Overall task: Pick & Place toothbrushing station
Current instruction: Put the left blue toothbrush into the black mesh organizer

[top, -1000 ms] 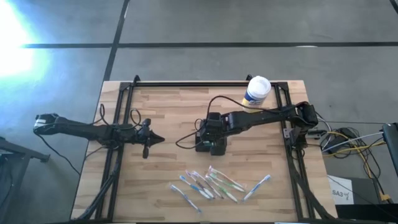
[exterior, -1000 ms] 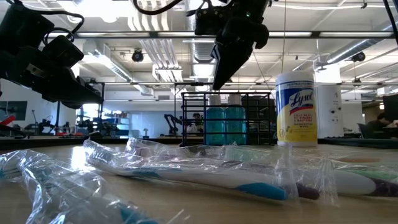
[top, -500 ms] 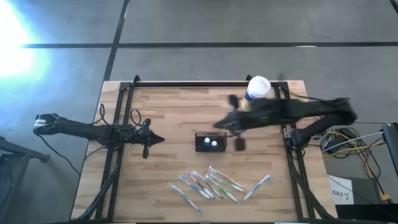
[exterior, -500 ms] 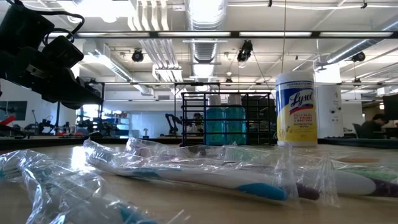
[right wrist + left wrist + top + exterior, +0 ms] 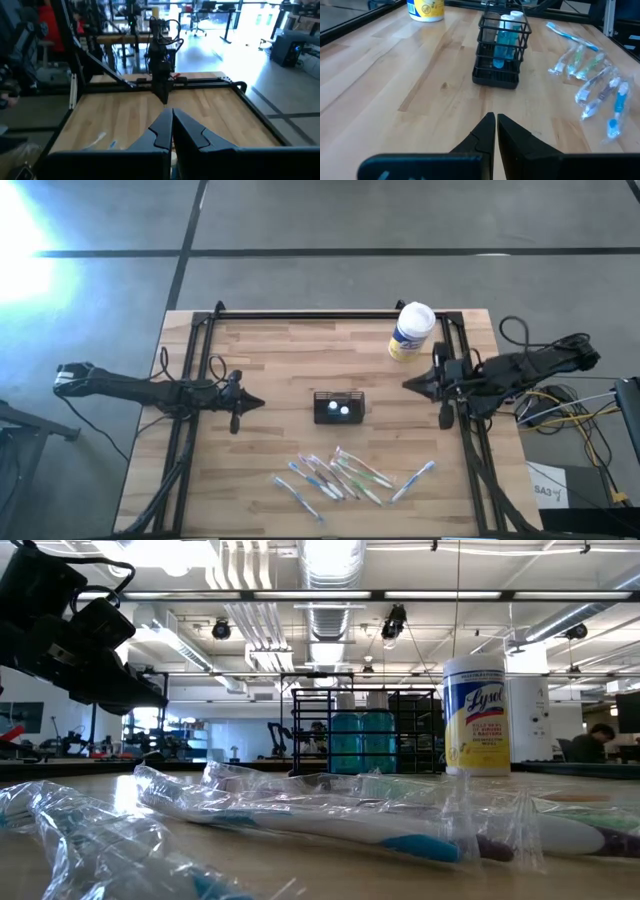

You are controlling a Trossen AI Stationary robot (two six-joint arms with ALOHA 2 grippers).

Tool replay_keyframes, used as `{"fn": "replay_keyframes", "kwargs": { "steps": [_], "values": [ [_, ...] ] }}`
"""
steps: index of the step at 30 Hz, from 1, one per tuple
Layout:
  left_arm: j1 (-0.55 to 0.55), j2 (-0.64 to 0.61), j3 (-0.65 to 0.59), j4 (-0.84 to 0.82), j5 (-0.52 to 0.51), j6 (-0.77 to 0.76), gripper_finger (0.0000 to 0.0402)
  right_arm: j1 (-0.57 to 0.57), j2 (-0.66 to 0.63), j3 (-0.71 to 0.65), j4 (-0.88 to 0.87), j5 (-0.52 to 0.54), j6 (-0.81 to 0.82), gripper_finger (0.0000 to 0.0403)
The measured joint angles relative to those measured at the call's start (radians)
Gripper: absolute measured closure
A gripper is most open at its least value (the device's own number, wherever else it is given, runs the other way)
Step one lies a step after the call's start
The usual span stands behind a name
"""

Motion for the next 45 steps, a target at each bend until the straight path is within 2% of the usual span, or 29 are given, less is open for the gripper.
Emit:
{"fn": "replay_keyframes", "kwargs": {
  "steps": [5,11,16,19,24,27,29,35,41,43,45],
  "values": [
    [0.000,0.000,0.000,0.002,-0.001,-0.019,0.0378,0.000,-0.036,-0.216,0.176,-0.027,0.015,0.0394],
    [0.000,0.000,0.000,0.005,-0.052,-0.026,0.0378,-0.001,0.016,-0.388,0.425,-0.027,-0.021,0.0394],
    [0.000,0.000,0.000,0.036,-0.053,-0.030,0.0378,-0.001,0.078,-0.482,0.609,-0.024,-0.043,0.0394],
    [-0.002,0.005,0.005,0.047,-0.032,-0.102,0.0378,-0.001,0.122,-0.531,0.737,-0.024,-0.055,0.0394],
    [-0.067,0.063,0.060,0.016,0.043,-0.148,0.0394,-0.002,0.168,-0.566,0.771,0.008,-0.105,0.0394],
    [-0.152,0.140,0.132,-0.003,0.040,-0.150,0.0397,-0.004,0.166,-0.567,0.776,0.046,-0.124,0.0394],
    [-0.227,0.214,0.206,-0.055,0.002,-0.150,0.0398,-0.005,0.165,-0.560,0.760,0.053,-0.128,0.0394],
    [-0.445,0.489,0.488,-0.306,-0.164,-0.180,0.0398,-0.006,0.157,-0.550,0.753,0.053,-0.146,0.0394],
    [-0.599,0.749,0.754,-0.553,-0.281,-0.263,0.0388,-0.006,0.156,-0.529,0.756,0.053,-0.141,0.0394],
    [-0.631,0.828,0.825,-0.603,-0.294,-0.326,0.0374,-0.006,0.158,-0.523,0.756,0.053,-0.138,0.0394],
    [-0.651,0.898,0.883,-0.651,-0.261,-0.354,0.0354,-0.006,0.162,-0.517,0.757,0.053,-0.138,0.0394]
  ]
}}
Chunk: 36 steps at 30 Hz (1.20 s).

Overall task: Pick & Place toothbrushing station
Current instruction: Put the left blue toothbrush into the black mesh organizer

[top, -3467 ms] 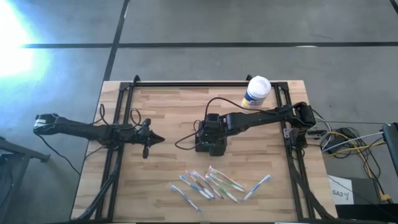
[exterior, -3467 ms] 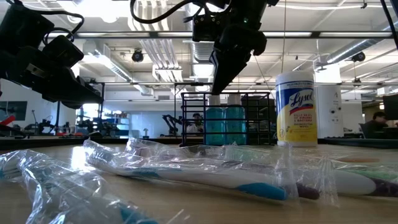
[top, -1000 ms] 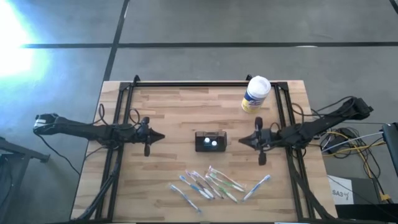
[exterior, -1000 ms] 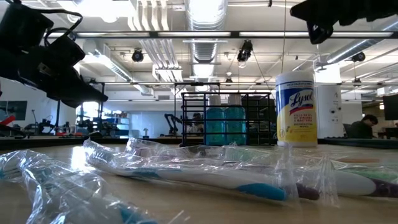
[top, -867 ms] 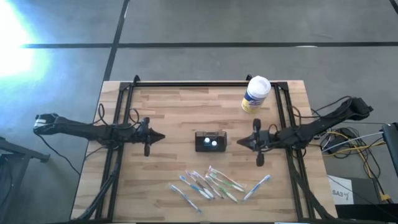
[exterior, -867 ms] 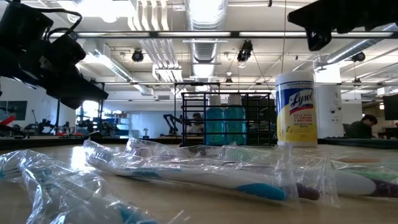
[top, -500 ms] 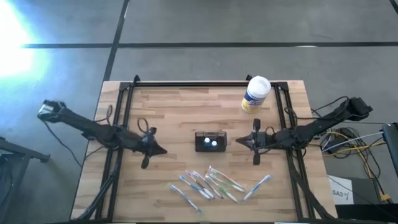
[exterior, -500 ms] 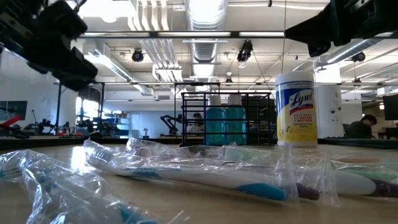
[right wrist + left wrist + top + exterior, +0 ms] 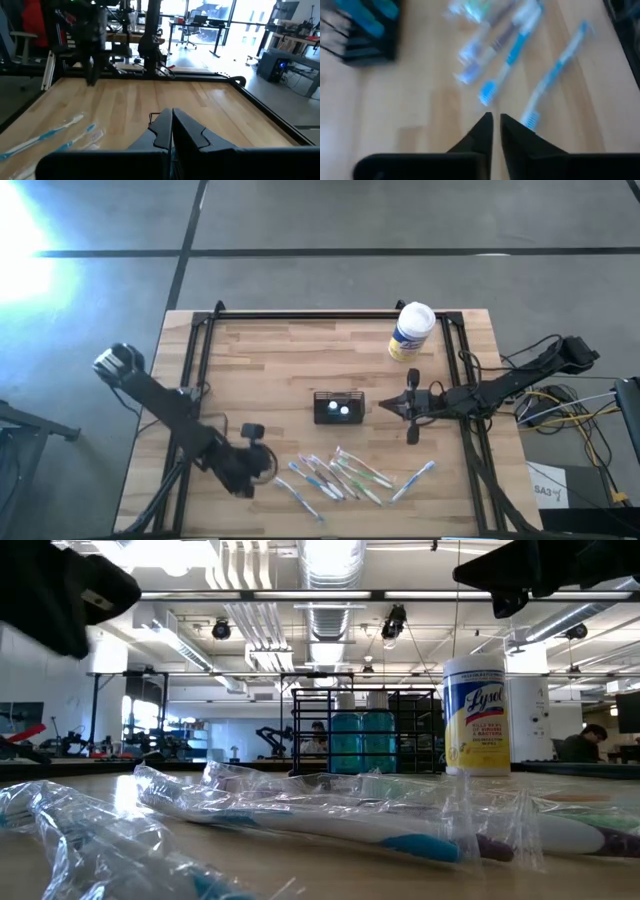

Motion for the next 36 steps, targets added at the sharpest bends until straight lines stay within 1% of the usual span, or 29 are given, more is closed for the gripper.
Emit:
{"fn": "replay_keyframes", "kwargs": {
  "steps": [3,5,7,10,14,17,20,26,28,33,36],
  "values": [
    [-0.007,0.092,0.077,-0.056,0.078,0.009,0.0312,0.000,0.001,0.002,-0.001,0.000,0.001,0.0394],
    [-0.004,0.140,0.122,-0.112,0.115,0.053,0.0280,0.000,0.002,0.002,0.001,0.000,0.003,0.0394],
    [0.006,0.178,0.158,-0.135,0.125,0.128,0.0250,0.000,0.002,0.002,0.004,0.000,0.004,0.0394],
    [0.022,0.226,0.211,-0.111,0.126,0.253,0.0213,0.000,0.002,0.000,0.004,0.000,0.043,0.0394],
    [0.029,0.309,0.279,-0.111,0.151,0.354,0.0187,0.000,0.005,-0.002,0.003,-0.001,0.096,0.0394],
    [0.028,0.364,0.321,-0.121,0.184,0.399,0.0185,0.000,0.028,-0.002,0.005,-0.001,0.123,0.0394],
    [0.029,0.410,0.351,-0.147,0.194,0.415,0.0186,0.000,0.074,-0.003,0.041,-0.001,0.134,0.0394],
    [0.044,0.449,0.347,-0.172,0.201,0.415,0.0190,0.000,0.194,-0.004,0.266,0.000,0.045,0.0394],
    [0.050,0.459,0.345,-0.169,0.203,0.415,0.0193,0.000,0.236,-0.002,0.318,-0.001,0.040,0.0394],
    [0.068,0.474,0.332,-0.169,0.203,0.436,0.0205,0.000,0.312,0.035,0.320,-0.001,0.018,0.0394],
    [0.075,0.476,0.318,-0.158,0.202,0.450,0.0221,0.000,0.346,0.063,0.312,-0.002,0.015,0.0394]
  ]
}}
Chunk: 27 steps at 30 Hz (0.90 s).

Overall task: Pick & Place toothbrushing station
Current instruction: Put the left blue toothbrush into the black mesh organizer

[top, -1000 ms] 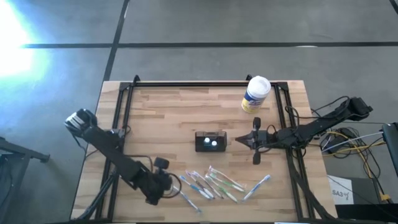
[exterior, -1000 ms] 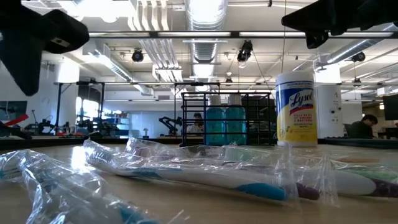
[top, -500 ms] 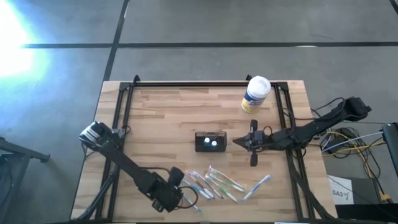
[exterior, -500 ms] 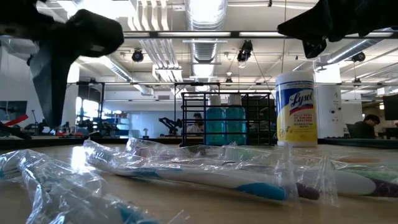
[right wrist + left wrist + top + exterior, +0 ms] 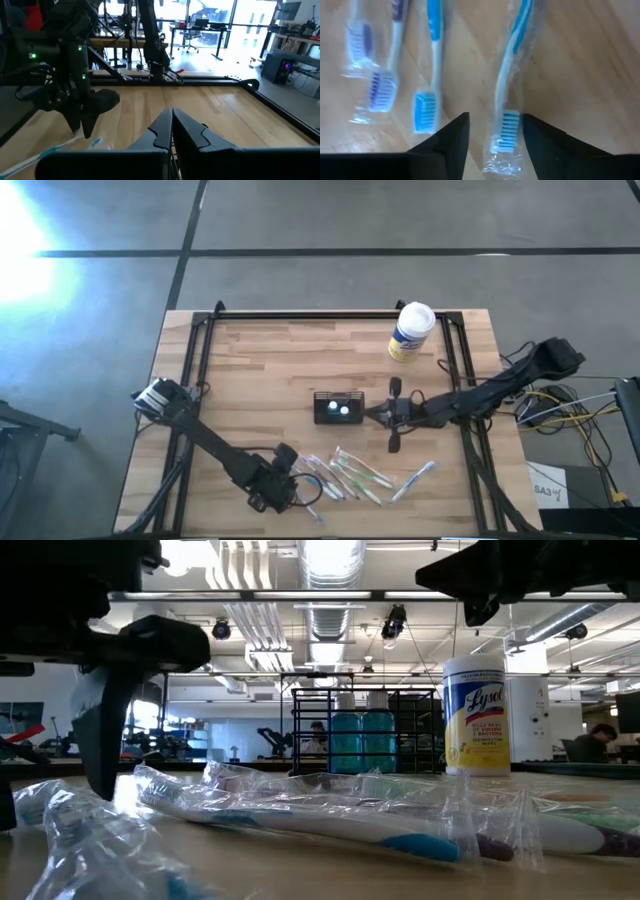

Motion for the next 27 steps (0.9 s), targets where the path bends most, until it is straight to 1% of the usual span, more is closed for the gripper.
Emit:
{"fn": "replay_keyframes", "kwargs": {
  "steps": [4,9,11,13,16,18,21,24,27],
  "values": [
    [0.001,-0.004,-0.015,0.006,0.005,0.007,0.0260,0.000,0.033,0.022,-0.002,-0.005,0.003,0.0394],
    [0.000,-0.005,-0.017,0.005,0.025,0.013,0.0333,0.000,0.051,0.031,-0.002,-0.006,0.003,0.0394],
    [0.002,-0.008,-0.017,-0.002,0.014,0.018,0.0364,0.000,0.052,0.033,-0.001,-0.008,0.003,0.0394],
    [0.002,-0.009,-0.014,-0.011,0.008,0.019,0.0385,0.000,0.052,0.033,-0.002,-0.008,0.003,0.0394],
    [0.002,-0.009,-0.003,-0.027,-0.005,0.019,0.0384,0.000,0.052,0.033,-0.002,-0.008,0.003,0.0394],
    [0.001,-0.009,0.011,-0.054,-0.024,0.020,0.0369,0.000,0.052,0.033,-0.001,-0.008,0.003,0.0394],
    [0.001,-0.009,0.050,-0.143,-0.059,0.021,0.0350,0.000,0.052,0.033,-0.001,-0.011,0.003,0.0394],
    [-0.002,-0.010,0.107,-0.253,-0.118,0.016,0.0354,0.000,0.052,0.036,-0.001,-0.070,0.006,0.0394],
    [-0.010,-0.010,0.173,-0.367,-0.200,0.014,0.0373,0.000,0.059,0.053,0.002,-0.155,0.048,0.0394]
  ]
}}
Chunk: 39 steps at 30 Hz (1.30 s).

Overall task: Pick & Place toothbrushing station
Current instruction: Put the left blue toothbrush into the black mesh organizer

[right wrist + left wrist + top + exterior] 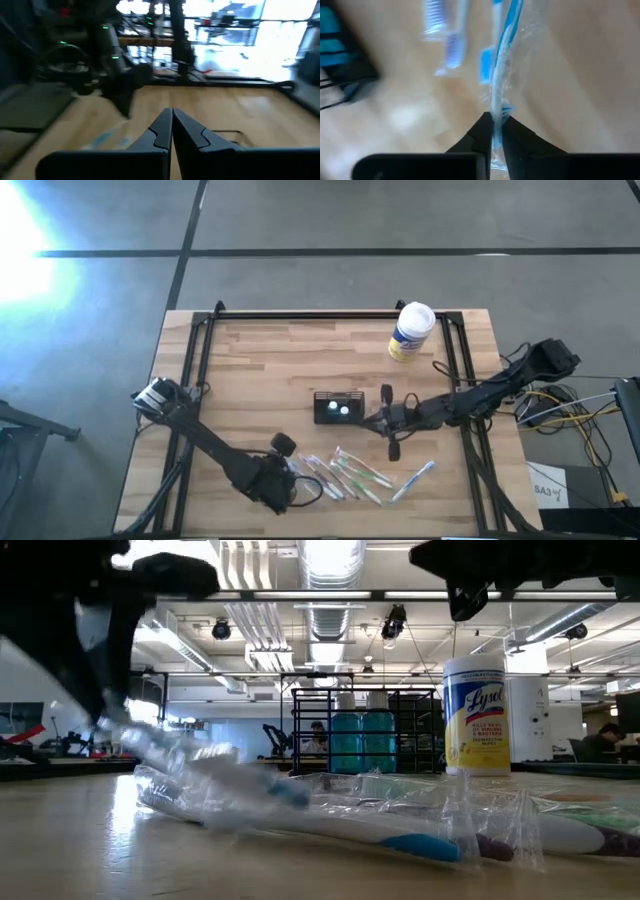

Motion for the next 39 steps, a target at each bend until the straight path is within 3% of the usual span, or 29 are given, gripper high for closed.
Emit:
{"fn": "replay_keyframes", "kwargs": {
  "steps": [7,12,19,26,33,39],
  "values": [
    [-0.016,-0.001,0.172,-0.257,-0.214,-0.007,0.0387,-0.003,0.054,0.073,-0.056,-0.088,0.110,0.0394],
    [-0.023,-0.003,0.290,-0.396,-0.362,-0.007,0.0367,-0.028,0.093,0.246,-0.453,-0.166,0.194,0.0394],
    [-0.023,-0.003,0.367,-0.483,-0.485,0.009,0.0390,-0.080,0.168,0.503,-0.855,-0.265,0.192,0.0390],
    [-0.023,-0.003,0.367,-0.528,-0.593,0.029,0.0380,-0.124,0.212,0.702,-1.012,-0.314,0.200,0.0313],
    [-0.022,-0.003,0.367,-0.528,-0.693,0.090,0.0384,-0.182,0.234,0.790,-1.045,-0.361,0.354,0.0220],
    [-0.011,-0.002,0.367,-0.527,-0.737,0.113,0.0382,-0.233,0.312,0.853,-1.041,-0.497,0.427,0.0189]
  ]
}}
